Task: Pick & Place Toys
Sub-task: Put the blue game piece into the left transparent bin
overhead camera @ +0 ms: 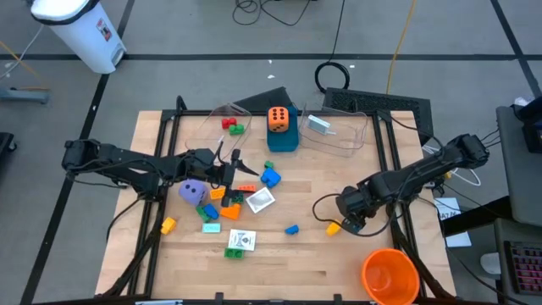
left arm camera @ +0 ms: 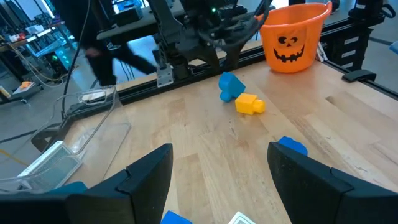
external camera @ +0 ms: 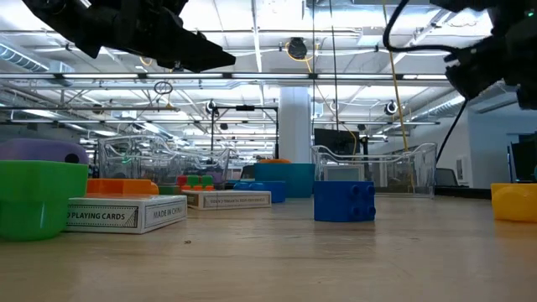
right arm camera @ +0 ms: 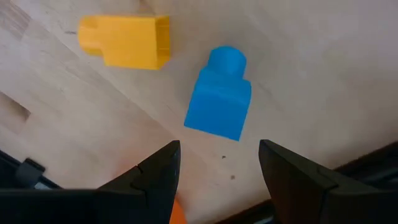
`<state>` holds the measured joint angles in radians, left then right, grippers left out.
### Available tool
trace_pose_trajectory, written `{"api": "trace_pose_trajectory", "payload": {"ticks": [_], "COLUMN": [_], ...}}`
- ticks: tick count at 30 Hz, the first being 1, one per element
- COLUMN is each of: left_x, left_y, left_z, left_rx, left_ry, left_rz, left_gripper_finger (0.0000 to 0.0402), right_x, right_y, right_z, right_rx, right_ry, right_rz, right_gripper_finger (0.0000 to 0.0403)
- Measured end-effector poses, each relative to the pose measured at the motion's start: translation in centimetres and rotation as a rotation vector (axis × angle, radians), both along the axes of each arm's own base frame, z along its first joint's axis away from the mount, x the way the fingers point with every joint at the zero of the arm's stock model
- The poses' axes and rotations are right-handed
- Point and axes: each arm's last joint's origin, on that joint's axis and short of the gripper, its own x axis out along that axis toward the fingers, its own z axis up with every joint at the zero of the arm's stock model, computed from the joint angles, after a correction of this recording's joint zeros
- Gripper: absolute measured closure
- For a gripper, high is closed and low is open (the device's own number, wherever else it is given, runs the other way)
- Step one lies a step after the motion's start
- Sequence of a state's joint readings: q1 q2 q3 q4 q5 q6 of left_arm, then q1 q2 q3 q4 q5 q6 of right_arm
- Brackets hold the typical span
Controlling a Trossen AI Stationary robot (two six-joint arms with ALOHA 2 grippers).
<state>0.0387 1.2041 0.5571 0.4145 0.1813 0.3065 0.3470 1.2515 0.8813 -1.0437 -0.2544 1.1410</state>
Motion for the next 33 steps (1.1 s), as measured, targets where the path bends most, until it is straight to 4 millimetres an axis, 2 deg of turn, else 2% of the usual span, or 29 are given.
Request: {"api": "trace_pose_trajectory", "payload": {"ticks": [8, 21, 29, 33], "left_x": [0.0, 0.0, 0.0, 0.0], "left_y": [0.0, 0.0, 0.0, 0.0], "left_z": [0.0, 0.0, 0.0, 0.0], "left_rx": [0.000, 0.004, 0.004, 0.003], "left_ry": [0.000, -0.001, -0.001, -0.001], "left_rz": [0.000, -0.001, -0.001, -0.001], "left_gripper_finger": [0.0133, 0.0133, 0.0133, 0.0133], "right_x": [0.7, -0.5, -0.7, -0.7], "right_y": [0.3, -0.6, -0.9, -0.9], "right_z": [-0.9, -3.3, -3.8, -3.8], "right_rx": [0.043, 0.017, 0.007, -0.003], "right_ry": [-0.093, -0.014, -0.003, -0.016], "right_rz": [-0.002, -0.044, -0.028, 0.007], "right_gripper_finger": [0.0190, 0.0190, 0.0193, 0.0213]}}
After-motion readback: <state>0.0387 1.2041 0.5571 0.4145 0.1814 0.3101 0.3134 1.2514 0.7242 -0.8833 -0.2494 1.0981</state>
